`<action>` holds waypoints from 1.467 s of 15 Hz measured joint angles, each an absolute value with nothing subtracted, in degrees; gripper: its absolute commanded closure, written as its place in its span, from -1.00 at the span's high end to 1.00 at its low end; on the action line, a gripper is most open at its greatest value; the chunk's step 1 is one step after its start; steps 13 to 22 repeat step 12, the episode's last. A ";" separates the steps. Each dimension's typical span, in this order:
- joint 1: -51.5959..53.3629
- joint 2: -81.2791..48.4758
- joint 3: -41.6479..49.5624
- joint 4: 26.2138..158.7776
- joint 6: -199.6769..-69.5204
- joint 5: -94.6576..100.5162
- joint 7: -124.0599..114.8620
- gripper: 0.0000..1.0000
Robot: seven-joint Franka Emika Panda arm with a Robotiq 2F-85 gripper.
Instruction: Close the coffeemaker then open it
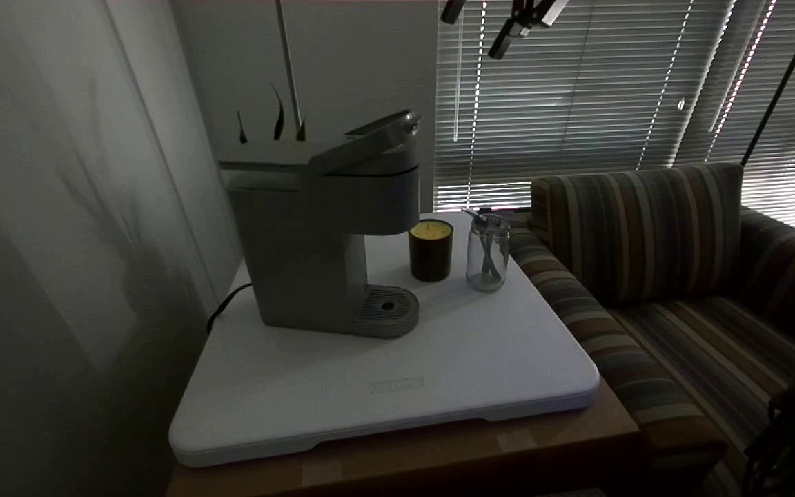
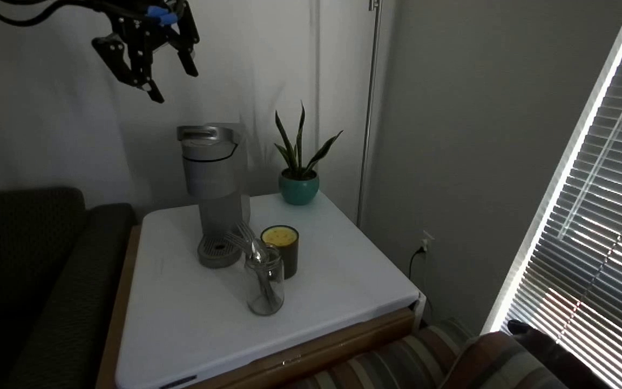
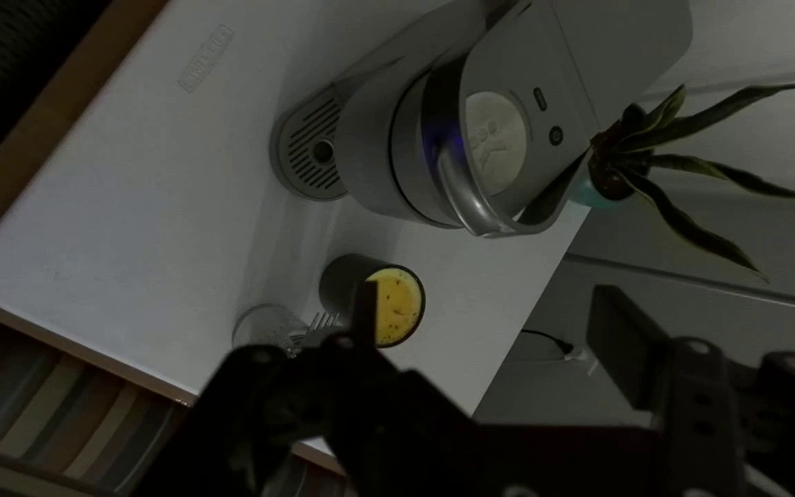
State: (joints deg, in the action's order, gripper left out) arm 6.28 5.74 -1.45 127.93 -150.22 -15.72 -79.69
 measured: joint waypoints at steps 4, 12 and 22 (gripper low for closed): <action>6.28 5.73 -1.65 127.86 -150.05 -15.72 -79.67 1.00; 6.25 5.69 -2.07 127.77 -149.72 -15.60 -80.36 1.00; 6.25 5.69 -2.07 127.77 -149.72 -15.60 -80.36 1.00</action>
